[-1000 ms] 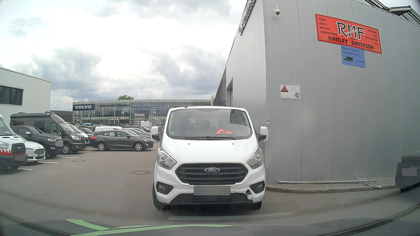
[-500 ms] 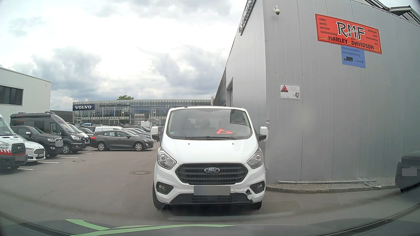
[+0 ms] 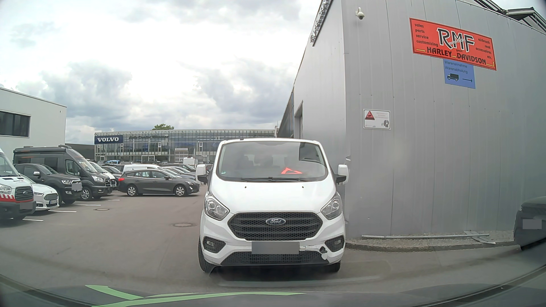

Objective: Follow the waypoints while adhering to traffic rules and regulations

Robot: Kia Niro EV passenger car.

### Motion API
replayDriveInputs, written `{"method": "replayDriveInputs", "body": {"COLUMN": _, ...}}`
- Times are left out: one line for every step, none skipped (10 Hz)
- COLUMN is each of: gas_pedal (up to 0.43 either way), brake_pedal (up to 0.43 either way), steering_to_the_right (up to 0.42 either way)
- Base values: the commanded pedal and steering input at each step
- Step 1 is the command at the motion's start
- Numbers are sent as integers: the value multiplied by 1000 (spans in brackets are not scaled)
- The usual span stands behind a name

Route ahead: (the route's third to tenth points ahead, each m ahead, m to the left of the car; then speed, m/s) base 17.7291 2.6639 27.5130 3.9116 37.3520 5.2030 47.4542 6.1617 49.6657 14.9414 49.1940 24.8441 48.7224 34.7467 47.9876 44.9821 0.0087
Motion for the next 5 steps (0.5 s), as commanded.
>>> {"method": "replayDriveInputs", "body": {"gas_pedal": 0, "brake_pedal": 415, "steering_to_the_right": -462}}
{"method": "replayDriveInputs", "body": {"gas_pedal": 0, "brake_pedal": 409, "steering_to_the_right": -462}}
{"method": "replayDriveInputs", "body": {"gas_pedal": 0, "brake_pedal": 415, "steering_to_the_right": -462}}
{"method": "replayDriveInputs", "body": {"gas_pedal": 0, "brake_pedal": 415, "steering_to_the_right": -462}}
{"method": "replayDriveInputs", "body": {"gas_pedal": 0, "brake_pedal": 415, "steering_to_the_right": -462}}
